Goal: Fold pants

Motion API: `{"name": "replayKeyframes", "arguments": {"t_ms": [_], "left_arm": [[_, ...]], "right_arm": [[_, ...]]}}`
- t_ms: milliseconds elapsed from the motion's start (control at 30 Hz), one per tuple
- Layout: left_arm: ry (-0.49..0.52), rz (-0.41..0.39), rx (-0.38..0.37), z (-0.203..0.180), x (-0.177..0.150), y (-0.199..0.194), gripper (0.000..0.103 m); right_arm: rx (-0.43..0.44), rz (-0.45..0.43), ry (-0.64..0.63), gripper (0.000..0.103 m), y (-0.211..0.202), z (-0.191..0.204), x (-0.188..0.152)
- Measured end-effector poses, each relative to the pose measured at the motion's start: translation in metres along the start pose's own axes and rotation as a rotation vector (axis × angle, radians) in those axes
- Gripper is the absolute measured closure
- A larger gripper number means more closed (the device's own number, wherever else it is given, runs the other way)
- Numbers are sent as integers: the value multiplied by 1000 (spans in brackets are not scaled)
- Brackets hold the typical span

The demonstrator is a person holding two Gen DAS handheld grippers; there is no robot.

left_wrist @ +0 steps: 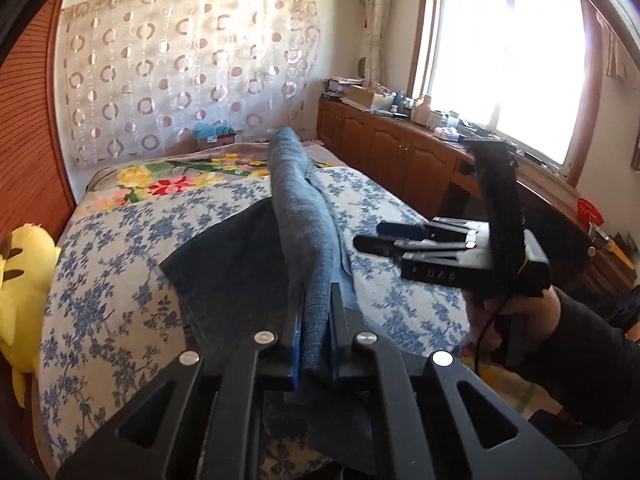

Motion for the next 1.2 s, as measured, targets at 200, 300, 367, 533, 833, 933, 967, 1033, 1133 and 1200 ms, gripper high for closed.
{"name": "replayKeyframes", "arguments": {"t_ms": [200,300,367,533,833,933,967,1033,1133,1200], "left_arm": [[-106,45,55,40,-43,4,97],[-152,75,68,55,-63,8,97],[-174,86,71,62,-72,10,97],[-162,91,82,63,-78,14,96],[-179,98,80,68,-87,12,93],[-171,91,80,66,-85,7,92],[-169,88,80,66,-84,5,91],[-166,84,90,67,-81,0,88],[-153,70,108,69,-74,-8,73],[-146,57,124,71,-70,-11,62]], "right_arm": [[47,-43,-48,54,8,23,19],[64,-39,-73,55,22,35,26],[70,-27,-85,55,31,41,31],[74,3,-126,55,51,56,33],[96,100,-196,63,92,73,19],[86,112,-209,63,99,74,13],[88,109,-206,63,98,73,12],[99,110,-180,63,94,69,12],[115,106,-155,63,83,66,11],[123,106,-152,63,75,67,9]]}}
Point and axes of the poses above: each gripper's, at about its wrist camera, not at the fingertips, and y roughly the way its jaws point, z to its left, x to its top, the point moved 6 cm from there along y, roughly the way its jaws point, and after that the axes turned 4 degrees about z, right-handed, at the moved point
